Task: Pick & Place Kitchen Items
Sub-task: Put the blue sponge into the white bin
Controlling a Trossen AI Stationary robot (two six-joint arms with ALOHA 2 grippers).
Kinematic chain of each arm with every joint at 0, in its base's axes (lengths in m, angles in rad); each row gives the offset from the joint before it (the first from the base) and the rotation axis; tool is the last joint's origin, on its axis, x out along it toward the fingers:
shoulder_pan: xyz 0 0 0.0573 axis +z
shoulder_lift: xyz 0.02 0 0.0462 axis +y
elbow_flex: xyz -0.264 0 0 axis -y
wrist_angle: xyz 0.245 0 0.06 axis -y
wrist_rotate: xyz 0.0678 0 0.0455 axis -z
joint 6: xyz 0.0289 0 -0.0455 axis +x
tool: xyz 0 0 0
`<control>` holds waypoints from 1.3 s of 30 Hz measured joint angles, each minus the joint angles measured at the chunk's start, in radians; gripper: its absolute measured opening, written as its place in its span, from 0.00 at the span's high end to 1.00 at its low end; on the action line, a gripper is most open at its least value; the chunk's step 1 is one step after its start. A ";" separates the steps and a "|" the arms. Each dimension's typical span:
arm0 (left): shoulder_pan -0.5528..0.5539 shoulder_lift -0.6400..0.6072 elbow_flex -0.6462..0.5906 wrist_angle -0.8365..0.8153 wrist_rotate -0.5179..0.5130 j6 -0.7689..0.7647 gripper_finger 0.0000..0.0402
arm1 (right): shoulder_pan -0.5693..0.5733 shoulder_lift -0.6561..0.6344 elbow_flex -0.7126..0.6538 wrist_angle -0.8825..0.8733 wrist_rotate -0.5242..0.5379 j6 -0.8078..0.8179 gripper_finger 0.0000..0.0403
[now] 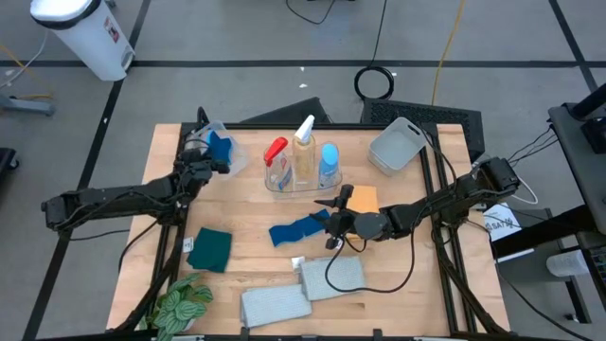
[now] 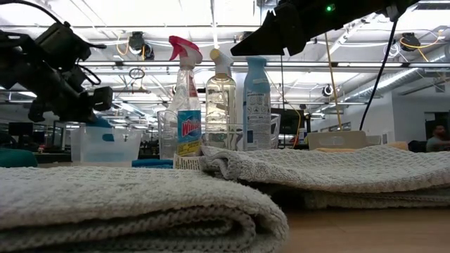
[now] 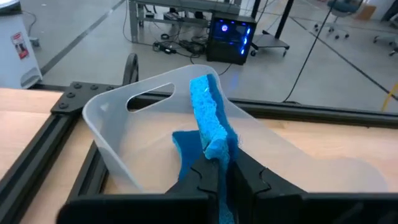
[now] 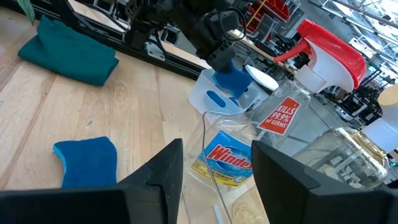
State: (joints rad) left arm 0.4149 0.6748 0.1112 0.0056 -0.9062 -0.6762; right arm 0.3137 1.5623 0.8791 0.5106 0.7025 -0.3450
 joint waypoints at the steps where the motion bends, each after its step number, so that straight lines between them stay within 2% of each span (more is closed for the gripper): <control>1: 0.000 0.006 0.000 0.012 0.000 -0.001 0.96 | 0.000 0.000 0.000 0.000 0.000 0.000 0.61; 5: 0.000 0.039 0.000 0.067 -0.002 -0.002 0.88 | 0.000 0.000 0.000 0.000 0.000 -0.010 0.61; 9: 0.000 0.081 0.000 0.097 -0.001 -0.028 0.84 | 0.000 0.000 0.000 0.000 0.000 -0.011 0.61; 18: 0.000 0.170 0.000 0.105 -0.013 -0.069 0.83 | 0.000 0.000 0.000 0.000 0.000 -0.010 0.61; 27: 0.000 0.202 0.001 0.110 -0.006 0.026 0.83 | 0.000 0.000 0.000 0.000 0.000 -0.010 0.61; 30: 0.000 0.202 0.001 0.118 -0.006 0.014 0.81 | 0.000 0.000 0.000 0.000 0.000 -0.011 0.61; 34: 0.000 0.202 0.001 0.146 0.000 0.027 0.73 | 0.000 0.000 0.000 0.000 0.000 -0.010 0.61; 39: 0.000 0.202 0.000 0.154 0.003 0.041 0.57 | 0.000 0.000 0.000 0.000 0.000 -0.010 0.61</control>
State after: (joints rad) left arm 0.4149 0.8768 0.1116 0.1600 -0.9028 -0.6349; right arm 0.3134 1.5626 0.8791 0.5110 0.7021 -0.3553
